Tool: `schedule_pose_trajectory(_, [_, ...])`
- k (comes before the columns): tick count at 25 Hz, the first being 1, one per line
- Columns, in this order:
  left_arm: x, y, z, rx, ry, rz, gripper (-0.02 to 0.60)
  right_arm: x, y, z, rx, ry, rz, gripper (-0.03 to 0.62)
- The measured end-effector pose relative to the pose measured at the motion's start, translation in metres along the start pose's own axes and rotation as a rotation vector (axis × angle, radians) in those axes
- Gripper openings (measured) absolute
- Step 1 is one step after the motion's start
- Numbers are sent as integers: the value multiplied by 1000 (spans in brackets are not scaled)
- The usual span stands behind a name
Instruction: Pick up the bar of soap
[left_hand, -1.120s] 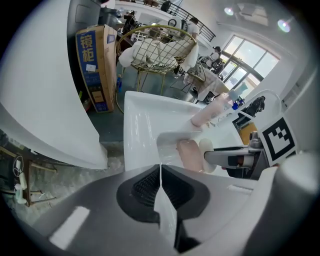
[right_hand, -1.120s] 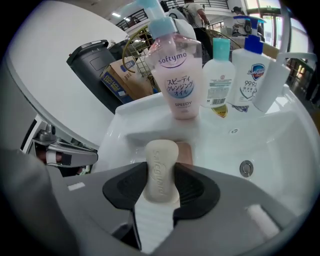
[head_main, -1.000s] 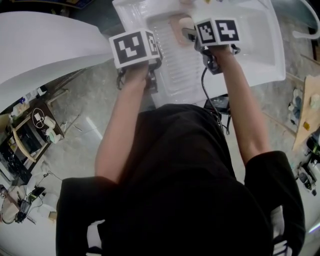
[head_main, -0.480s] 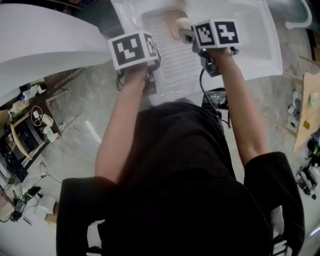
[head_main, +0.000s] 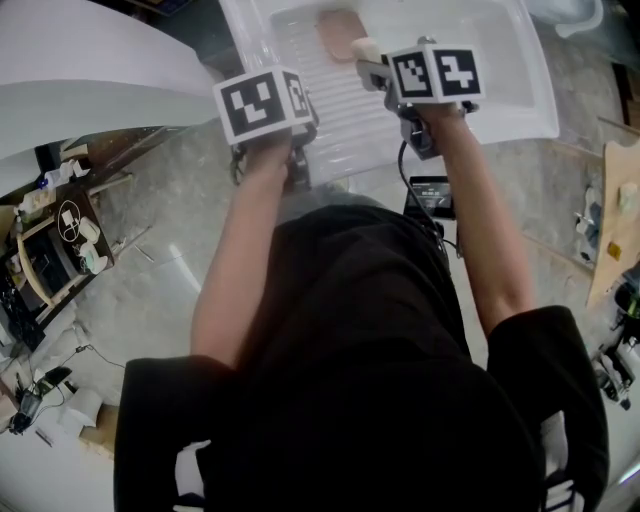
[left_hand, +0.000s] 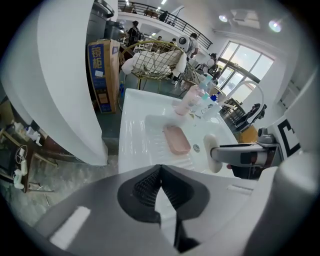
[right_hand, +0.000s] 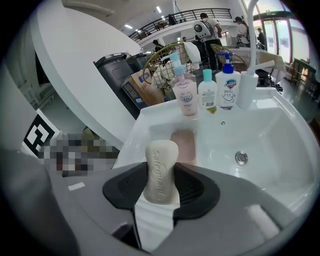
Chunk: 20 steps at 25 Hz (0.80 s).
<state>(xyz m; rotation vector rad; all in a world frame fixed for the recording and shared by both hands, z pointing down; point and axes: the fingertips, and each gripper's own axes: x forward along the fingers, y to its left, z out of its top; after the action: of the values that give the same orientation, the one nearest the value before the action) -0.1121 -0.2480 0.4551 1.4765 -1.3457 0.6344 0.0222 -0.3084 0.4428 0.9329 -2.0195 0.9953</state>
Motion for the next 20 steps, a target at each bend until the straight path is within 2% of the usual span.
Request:
schedule_pose_trajectory(14, [-28, -50, -76, 1, -50, 17, -2, -66, -7, -66, -26, -58, 44, 190])
schedule_pose_trajectory(20, [-40, -56, -96, -4, -68, 34, -2, -84, -5, -85, -35, -80, 71, 190])
